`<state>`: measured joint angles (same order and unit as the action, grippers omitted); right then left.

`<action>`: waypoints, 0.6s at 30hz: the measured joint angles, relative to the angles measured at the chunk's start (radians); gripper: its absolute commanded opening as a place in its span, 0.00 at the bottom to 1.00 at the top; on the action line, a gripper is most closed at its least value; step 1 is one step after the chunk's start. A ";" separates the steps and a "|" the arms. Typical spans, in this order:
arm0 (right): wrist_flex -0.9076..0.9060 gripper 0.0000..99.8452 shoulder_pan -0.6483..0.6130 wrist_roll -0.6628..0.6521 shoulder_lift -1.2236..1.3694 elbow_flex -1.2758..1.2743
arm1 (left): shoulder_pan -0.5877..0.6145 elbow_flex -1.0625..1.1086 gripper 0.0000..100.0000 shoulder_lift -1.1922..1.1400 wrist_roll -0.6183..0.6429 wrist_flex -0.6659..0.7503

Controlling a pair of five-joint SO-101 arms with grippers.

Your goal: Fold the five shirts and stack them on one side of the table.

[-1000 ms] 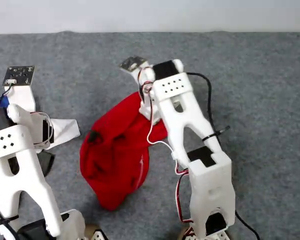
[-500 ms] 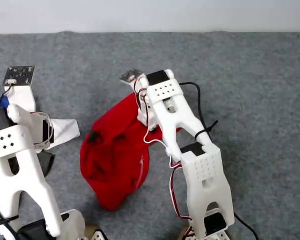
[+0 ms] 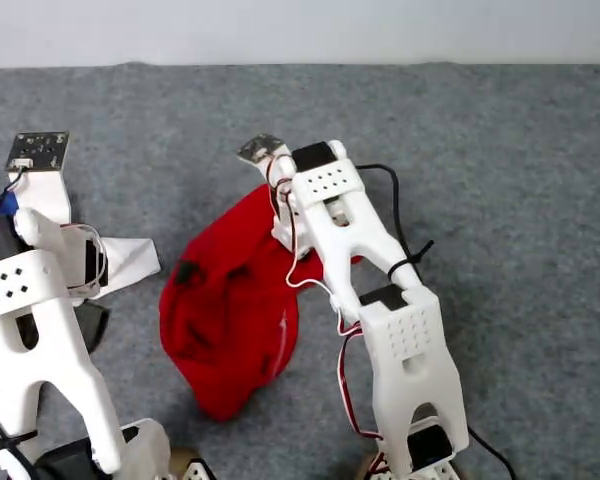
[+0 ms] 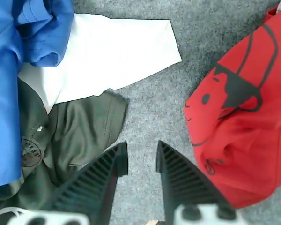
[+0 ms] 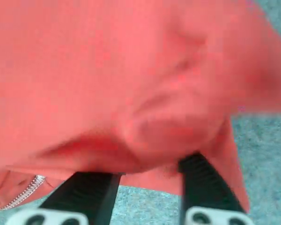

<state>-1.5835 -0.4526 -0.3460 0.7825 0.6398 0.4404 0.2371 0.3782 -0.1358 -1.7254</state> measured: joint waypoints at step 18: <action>-0.120 0.01 0.002 -0.057 -0.222 0.000 | 0.000 0.049 0.10 0.061 0.000 0.000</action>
<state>-1.7031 -0.4511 -0.4028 0.5600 0.6398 0.4404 0.2862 0.4396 -0.1358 -1.7254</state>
